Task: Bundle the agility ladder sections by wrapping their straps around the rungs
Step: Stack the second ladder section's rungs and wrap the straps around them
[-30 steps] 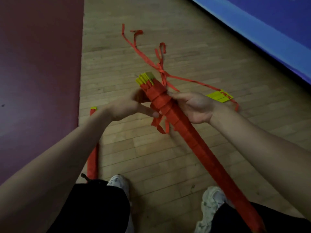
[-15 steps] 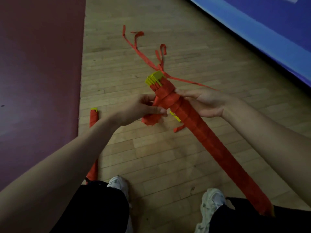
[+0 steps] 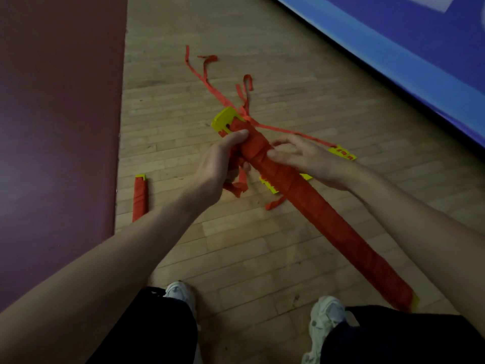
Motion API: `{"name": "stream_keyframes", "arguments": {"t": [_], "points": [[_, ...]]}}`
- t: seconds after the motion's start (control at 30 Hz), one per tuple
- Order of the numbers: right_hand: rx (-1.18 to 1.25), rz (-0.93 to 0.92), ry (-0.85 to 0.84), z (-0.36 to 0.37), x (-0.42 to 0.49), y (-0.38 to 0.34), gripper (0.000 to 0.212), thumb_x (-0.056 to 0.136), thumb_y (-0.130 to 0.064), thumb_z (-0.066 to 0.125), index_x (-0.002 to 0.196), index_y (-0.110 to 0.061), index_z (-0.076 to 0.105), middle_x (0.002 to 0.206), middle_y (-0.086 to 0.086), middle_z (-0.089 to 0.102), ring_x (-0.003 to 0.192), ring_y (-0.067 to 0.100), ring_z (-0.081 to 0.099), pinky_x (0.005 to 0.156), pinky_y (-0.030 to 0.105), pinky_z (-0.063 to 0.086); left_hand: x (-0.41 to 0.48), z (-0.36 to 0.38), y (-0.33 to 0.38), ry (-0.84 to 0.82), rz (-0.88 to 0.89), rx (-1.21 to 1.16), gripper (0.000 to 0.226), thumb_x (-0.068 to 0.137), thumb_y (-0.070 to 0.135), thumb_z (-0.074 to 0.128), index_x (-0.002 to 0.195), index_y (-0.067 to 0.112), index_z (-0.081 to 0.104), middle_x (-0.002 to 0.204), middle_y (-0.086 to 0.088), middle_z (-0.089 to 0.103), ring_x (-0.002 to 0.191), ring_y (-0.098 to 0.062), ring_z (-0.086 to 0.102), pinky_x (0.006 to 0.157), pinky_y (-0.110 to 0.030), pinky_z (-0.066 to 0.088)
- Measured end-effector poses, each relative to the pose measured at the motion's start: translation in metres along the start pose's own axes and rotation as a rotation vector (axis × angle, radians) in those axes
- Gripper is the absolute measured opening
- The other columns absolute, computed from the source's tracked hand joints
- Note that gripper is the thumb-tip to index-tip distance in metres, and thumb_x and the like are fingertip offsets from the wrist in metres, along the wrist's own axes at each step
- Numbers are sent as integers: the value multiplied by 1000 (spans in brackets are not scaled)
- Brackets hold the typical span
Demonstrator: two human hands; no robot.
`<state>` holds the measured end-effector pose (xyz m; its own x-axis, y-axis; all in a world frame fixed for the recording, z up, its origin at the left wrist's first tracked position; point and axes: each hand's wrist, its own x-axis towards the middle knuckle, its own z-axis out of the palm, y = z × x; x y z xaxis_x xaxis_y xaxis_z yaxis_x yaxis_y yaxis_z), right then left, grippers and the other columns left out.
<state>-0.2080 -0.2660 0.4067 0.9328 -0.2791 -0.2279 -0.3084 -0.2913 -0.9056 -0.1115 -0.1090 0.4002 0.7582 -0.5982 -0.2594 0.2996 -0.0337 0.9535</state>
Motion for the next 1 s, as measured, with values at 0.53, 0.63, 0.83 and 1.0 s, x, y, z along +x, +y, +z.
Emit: {"name": "stream_keyframes", "arguments": {"t": [0.53, 0.63, 0.83, 1.0], "points": [[-371, -77, 266, 3, -23, 37, 42, 93, -45, 51, 118, -13, 64, 118, -2, 61, 116, 7, 53, 100, 23, 36, 0, -10, -8, 79, 37, 4, 29, 90, 35, 57, 66, 18, 54, 49, -1, 49, 42, -11, 37, 41, -21, 25], [-252, 8, 27, 14, -25, 48, 87, 64, -55, 81, 135, -21, 45, 130, -4, 58, 120, 7, 53, 102, 30, 41, -2, -4, -5, 28, 51, -33, 32, 91, 35, 55, 64, 17, 52, 48, -4, 49, 39, -11, 32, 40, -21, 21], [-13, -36, -7, -2, -28, 39, 26, 80, 4, 70, 77, -14, 52, 48, -3, 57, 39, 11, 54, 41, 23, 43, 4, -10, -11, -270, 96, 62, 42, 90, 49, 51, 75, 13, 67, 79, -19, 57, 47, -14, 44, 43, -22, 36], [54, 106, -139, -25, -36, 36, 25, 71, -8, 77, 86, -3, 58, 57, 7, 55, 45, 18, 51, 43, 22, 42, 7, -19, -22, -373, 34, 140, 16, 96, 8, 49, 106, 6, 62, 84, -3, 72, 66, -12, 69, 59, -26, 57]]}}
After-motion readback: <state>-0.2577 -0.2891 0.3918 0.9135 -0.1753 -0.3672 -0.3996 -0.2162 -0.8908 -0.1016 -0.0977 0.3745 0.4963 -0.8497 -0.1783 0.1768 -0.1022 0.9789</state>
